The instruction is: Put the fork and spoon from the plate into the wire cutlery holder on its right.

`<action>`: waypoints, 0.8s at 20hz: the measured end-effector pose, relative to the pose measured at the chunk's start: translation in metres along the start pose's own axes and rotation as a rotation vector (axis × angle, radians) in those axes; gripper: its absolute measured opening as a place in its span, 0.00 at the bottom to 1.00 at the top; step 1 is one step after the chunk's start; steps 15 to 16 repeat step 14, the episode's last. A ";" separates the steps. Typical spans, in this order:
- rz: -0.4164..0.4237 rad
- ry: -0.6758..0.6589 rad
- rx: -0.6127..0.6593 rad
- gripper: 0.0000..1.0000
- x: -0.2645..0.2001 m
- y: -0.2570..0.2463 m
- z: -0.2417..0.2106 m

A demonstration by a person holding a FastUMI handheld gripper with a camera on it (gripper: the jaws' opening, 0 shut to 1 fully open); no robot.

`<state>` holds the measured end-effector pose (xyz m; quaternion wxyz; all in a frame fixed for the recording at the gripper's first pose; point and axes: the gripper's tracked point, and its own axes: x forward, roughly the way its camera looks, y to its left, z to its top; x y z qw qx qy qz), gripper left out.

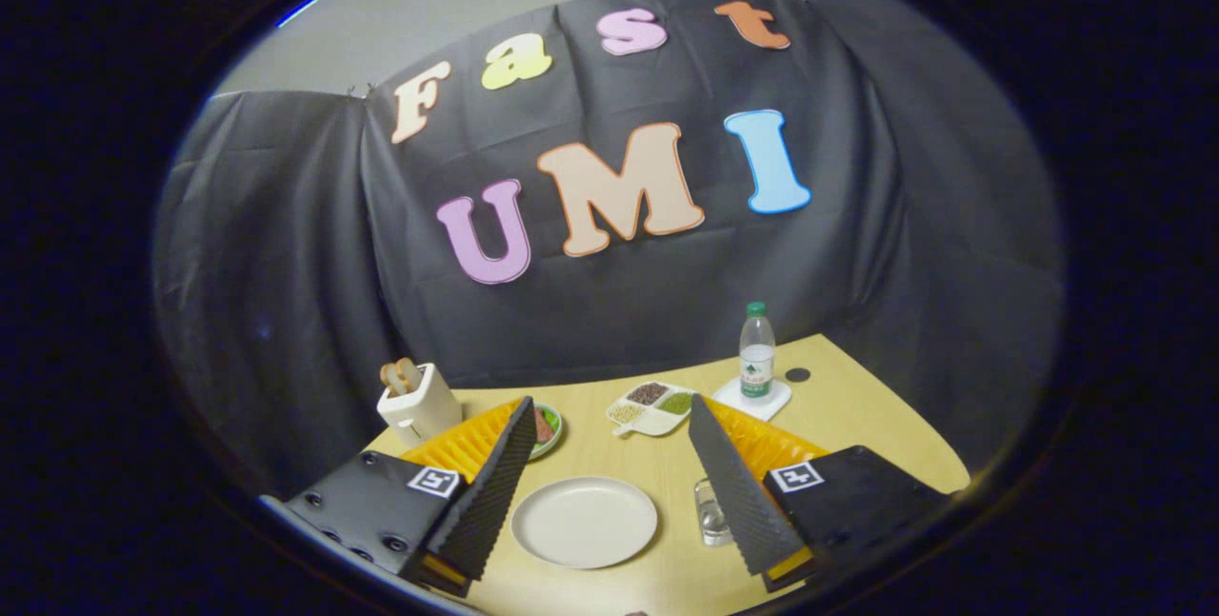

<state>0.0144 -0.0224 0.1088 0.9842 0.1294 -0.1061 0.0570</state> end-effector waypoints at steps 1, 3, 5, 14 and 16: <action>0.018 -0.034 -0.002 1.00 -0.002 0.008 -0.002; 0.015 -0.100 -0.046 1.00 -0.006 0.009 -0.006; 0.000 -0.152 -0.103 1.00 -0.010 0.012 -0.011; 0.057 -0.134 -0.172 1.00 -0.025 0.062 -0.054; 0.057 -0.134 -0.172 1.00 -0.025 0.062 -0.054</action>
